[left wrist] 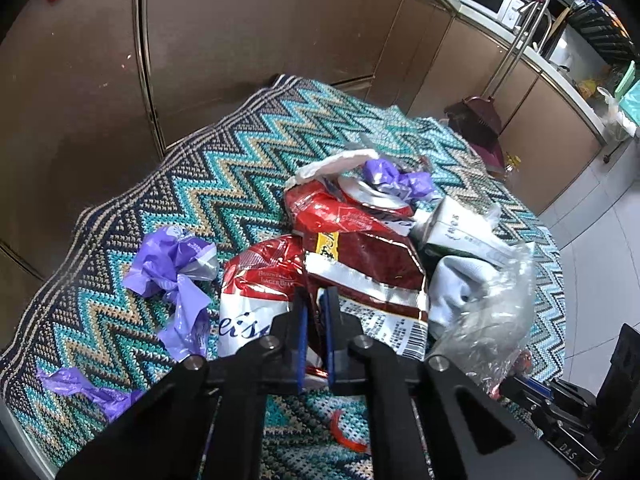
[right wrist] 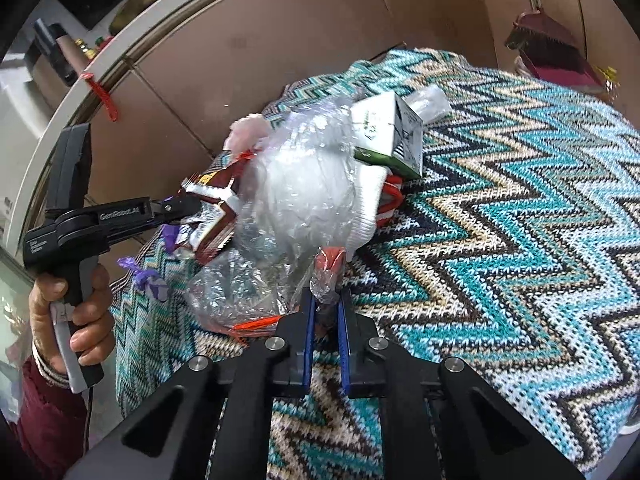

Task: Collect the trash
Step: 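Grasp the red chip bag with the left tool while the right tool grasps the clear plastic bag, then carry both bags over the white bin and open both tools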

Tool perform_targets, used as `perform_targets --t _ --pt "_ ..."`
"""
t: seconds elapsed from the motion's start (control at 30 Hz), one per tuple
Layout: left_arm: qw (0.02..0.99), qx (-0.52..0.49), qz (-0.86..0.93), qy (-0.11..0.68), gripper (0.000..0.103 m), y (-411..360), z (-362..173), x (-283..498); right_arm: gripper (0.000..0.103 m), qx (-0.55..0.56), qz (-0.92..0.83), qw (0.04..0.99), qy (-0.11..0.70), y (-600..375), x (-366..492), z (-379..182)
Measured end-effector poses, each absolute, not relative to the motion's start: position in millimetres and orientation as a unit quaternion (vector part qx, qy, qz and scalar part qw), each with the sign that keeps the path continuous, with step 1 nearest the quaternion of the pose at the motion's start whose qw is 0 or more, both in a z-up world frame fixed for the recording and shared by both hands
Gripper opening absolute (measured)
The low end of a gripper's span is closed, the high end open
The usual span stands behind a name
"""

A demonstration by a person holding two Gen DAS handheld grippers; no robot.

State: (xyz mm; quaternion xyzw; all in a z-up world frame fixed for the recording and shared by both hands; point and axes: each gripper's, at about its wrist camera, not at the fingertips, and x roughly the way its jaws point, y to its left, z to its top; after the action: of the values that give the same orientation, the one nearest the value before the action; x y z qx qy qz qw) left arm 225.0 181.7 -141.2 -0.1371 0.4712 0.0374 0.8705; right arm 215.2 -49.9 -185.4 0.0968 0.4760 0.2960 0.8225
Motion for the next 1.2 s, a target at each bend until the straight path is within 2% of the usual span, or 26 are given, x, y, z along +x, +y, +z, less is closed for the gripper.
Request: perform_targets --t 0.47,0.77,1.0,1.2 --pt "0.903 -0.124 0.042 0.41 0.005 169.6 -75.2 175.6 0.009 0.058 0.331 0.847 0.411 -66.7 150.5 -123.0" --pt "0.919 -0.111 0.037 0.377 0.005 155.2 -41.6 142.9 0.009 -0.023 0.272 0.883 0.381 -81.3 127.8 -104.6" --pt "0.926 -0.105 0.018 0.362 0.005 134.0 -22.4 132.8 0.009 0.016 0.249 0.902 0.353 -118.9 122.0 -84.0" --pt "0.929 -0.083 -0.025 0.361 0.005 85.3 -11.2 141.3 0.009 0.043 0.179 0.927 0.326 -175.2 119.6 -64.8"
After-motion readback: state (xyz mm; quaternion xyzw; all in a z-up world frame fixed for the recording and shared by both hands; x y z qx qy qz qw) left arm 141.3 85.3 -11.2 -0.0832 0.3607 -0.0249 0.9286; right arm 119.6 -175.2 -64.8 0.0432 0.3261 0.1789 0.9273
